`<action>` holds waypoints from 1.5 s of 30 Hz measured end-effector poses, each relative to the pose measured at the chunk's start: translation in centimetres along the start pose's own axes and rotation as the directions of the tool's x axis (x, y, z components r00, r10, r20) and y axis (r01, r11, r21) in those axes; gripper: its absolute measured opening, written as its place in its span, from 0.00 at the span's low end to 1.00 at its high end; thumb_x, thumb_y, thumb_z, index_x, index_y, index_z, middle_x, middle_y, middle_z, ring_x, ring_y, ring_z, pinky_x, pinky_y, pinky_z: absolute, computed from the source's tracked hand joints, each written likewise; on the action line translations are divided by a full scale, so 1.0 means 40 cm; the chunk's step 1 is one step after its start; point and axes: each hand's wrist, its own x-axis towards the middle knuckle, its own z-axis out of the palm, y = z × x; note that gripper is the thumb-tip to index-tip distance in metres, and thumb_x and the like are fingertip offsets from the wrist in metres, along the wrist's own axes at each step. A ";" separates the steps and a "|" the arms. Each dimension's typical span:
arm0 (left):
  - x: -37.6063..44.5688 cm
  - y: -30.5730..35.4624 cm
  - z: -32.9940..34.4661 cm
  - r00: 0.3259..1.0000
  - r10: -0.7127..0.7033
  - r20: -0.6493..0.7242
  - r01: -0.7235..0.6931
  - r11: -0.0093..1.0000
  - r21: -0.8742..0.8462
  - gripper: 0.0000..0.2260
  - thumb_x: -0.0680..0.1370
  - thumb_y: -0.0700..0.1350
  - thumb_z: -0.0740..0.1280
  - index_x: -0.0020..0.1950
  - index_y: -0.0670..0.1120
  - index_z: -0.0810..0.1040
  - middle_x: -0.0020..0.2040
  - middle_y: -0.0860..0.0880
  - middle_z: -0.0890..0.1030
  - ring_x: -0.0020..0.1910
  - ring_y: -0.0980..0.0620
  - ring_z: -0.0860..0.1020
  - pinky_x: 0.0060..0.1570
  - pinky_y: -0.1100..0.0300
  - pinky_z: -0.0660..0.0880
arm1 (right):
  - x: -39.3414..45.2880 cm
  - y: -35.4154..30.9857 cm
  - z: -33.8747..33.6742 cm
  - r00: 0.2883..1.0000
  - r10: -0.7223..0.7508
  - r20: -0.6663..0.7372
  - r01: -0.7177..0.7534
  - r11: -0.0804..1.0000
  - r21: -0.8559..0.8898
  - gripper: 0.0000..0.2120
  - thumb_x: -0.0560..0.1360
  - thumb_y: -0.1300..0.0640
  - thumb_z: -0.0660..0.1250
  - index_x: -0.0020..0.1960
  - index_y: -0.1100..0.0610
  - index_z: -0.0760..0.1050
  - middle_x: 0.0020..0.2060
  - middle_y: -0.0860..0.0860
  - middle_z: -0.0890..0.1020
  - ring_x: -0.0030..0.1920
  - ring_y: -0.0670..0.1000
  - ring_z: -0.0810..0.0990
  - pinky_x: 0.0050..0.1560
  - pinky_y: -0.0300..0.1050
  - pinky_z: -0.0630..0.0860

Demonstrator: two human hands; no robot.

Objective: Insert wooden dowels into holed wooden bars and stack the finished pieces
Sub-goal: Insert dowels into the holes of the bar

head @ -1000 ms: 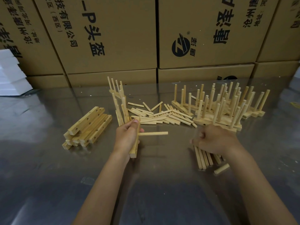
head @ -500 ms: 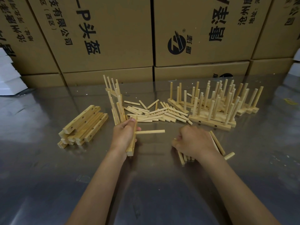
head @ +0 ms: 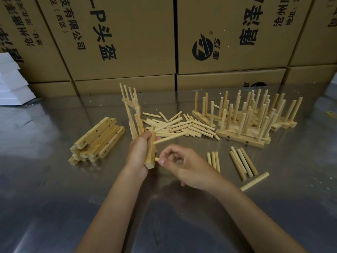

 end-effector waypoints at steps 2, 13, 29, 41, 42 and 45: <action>0.004 -0.002 0.005 0.999 0.032 -0.002 -0.032 0.999 -0.013 0.10 0.82 0.46 0.62 0.55 0.43 0.81 0.39 0.49 0.84 0.30 0.54 0.76 0.34 0.59 0.73 | -0.003 -0.001 0.009 0.993 -0.088 -0.076 0.077 0.988 -0.135 0.03 0.78 0.53 0.69 0.46 0.52 0.78 0.34 0.44 0.76 0.33 0.41 0.72 0.35 0.38 0.70; 0.005 -0.026 0.021 0.987 0.145 0.069 -0.147 0.989 0.032 0.14 0.83 0.45 0.62 0.66 0.45 0.78 0.39 0.48 0.83 0.39 0.51 0.80 0.34 0.61 0.77 | -0.017 -0.019 -0.002 0.962 -0.274 -0.010 0.230 0.826 -0.514 0.04 0.74 0.57 0.67 0.45 0.49 0.75 0.40 0.42 0.78 0.36 0.40 0.73 0.34 0.34 0.65; 0.005 -0.016 0.019 0.974 0.216 0.075 -0.219 0.975 0.037 0.15 0.84 0.46 0.59 0.65 0.41 0.78 0.38 0.51 0.82 0.30 0.52 0.72 0.31 0.60 0.72 | -0.008 -0.039 -0.057 0.997 0.060 -0.050 -0.053 0.990 0.133 0.07 0.70 0.58 0.77 0.48 0.56 0.85 0.38 0.53 0.86 0.35 0.49 0.83 0.38 0.43 0.80; -0.010 0.001 0.005 0.964 0.248 0.096 -0.236 0.964 -0.121 0.13 0.84 0.44 0.61 0.68 0.53 0.70 0.49 0.49 0.85 0.42 0.47 0.85 0.38 0.53 0.82 | 0.022 0.010 -0.023 0.958 0.252 -0.140 -0.213 0.947 0.242 0.07 0.71 0.54 0.76 0.42 0.57 0.82 0.34 0.54 0.85 0.28 0.47 0.78 0.30 0.42 0.76; -0.011 0.007 0.002 0.970 0.227 0.089 -0.218 0.971 -0.099 0.12 0.84 0.43 0.62 0.66 0.53 0.70 0.50 0.48 0.85 0.44 0.47 0.85 0.36 0.54 0.81 | 0.026 0.017 -0.026 0.947 0.246 -0.209 -0.204 0.958 0.202 0.07 0.70 0.54 0.76 0.40 0.57 0.82 0.32 0.53 0.84 0.27 0.46 0.76 0.32 0.43 0.74; 0.004 0.025 -0.027 0.968 0.244 -0.059 -0.234 0.961 0.149 0.08 0.83 0.42 0.61 0.55 0.53 0.77 0.53 0.46 0.84 0.46 0.46 0.85 0.34 0.52 0.81 | 0.027 0.034 -0.049 0.934 0.106 -0.340 -0.131 0.990 -0.053 0.07 0.68 0.53 0.76 0.37 0.55 0.81 0.28 0.44 0.78 0.28 0.40 0.71 0.33 0.38 0.68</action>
